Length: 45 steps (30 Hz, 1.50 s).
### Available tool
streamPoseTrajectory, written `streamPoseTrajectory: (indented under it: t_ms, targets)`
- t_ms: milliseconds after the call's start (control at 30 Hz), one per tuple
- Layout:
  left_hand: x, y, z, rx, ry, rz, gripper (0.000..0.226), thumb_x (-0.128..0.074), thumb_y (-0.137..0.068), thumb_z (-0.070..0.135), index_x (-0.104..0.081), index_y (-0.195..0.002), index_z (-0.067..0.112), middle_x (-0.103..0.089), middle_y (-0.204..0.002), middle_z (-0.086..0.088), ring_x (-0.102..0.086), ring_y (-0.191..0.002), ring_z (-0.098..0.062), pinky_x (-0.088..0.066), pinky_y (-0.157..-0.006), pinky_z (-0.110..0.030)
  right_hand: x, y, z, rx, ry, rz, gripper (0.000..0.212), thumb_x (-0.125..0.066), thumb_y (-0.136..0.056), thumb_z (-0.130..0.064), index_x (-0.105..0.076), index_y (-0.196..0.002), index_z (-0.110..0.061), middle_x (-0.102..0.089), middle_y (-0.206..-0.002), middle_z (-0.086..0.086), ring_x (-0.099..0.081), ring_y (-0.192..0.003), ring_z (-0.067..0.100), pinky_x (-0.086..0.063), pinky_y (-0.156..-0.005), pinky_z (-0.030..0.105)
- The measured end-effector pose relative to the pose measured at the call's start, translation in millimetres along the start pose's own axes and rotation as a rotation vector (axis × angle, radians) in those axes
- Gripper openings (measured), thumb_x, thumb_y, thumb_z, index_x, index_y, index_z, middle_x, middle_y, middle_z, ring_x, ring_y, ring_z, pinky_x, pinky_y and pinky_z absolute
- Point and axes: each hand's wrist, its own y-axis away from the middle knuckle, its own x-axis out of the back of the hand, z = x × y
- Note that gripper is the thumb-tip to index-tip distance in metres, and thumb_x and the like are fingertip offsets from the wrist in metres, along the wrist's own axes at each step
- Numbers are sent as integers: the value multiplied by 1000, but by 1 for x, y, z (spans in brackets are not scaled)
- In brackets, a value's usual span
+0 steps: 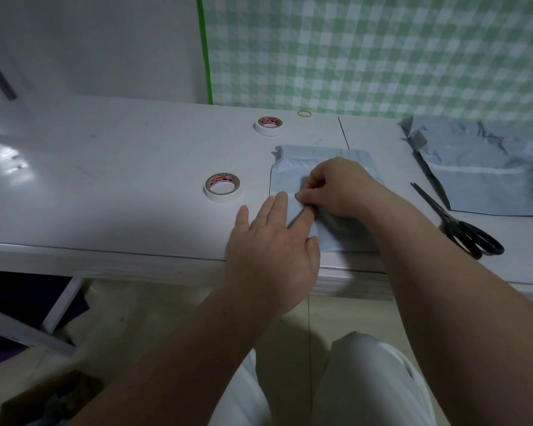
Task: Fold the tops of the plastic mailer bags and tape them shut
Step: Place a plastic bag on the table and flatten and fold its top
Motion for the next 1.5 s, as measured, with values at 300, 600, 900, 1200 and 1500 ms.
streamPoseTrajectory:
  t_ms: [300, 600, 900, 1200, 1500]
  targets:
    - [17, -2, 4, 22, -85, -211, 61, -1, -92, 43, -10, -151, 33, -7, -160, -9, -10, -147, -22, -5, -116, -50, 1, 14, 32, -38, 151, 220, 44, -59, -83, -57, -46, -59, -23, -46, -61, -8, -46, -72, 19, -29, -75, 32]
    - [17, -4, 4, 30, -57, -237, 59, -8, -93, 44, -9, -151, 32, -8, -160, -7, -8, -147, -26, -2, -116, -51, 11, 25, 61, -159, 554, 370, 57, -37, -87, -68, -52, -67, -17, -62, -74, 6, -57, -87, 27, -31, -89, 38]
    - [16, -2, 5, 9, -139, -192, 69, 7, -85, 45, -8, -151, 34, -11, -159, -11, -15, -146, -22, -8, -115, -50, 17, 41, 50, -265, 607, 537, 29, -50, -95, -32, -63, -85, -9, -64, -83, 14, -54, -95, 32, -31, -92, 40]
    - [28, -3, 7, 24, -92, -370, 61, -12, -93, 46, 1, -151, 32, 7, -160, -8, 3, -148, -20, -1, -116, -53, -39, 125, -14, 245, -52, 298, 53, -13, -96, -46, -55, -114, -18, -63, -105, -4, -56, -98, 17, -24, -107, 29]
    - [20, -7, 7, 68, -60, -339, 54, -14, -98, 51, 0, -150, 40, 5, -161, -3, 2, -148, -18, -1, -116, -53, -55, 147, 8, 132, 258, 393, 63, -16, -97, -50, -60, -124, -14, -62, -126, 1, -55, -121, 18, -18, -113, 45]
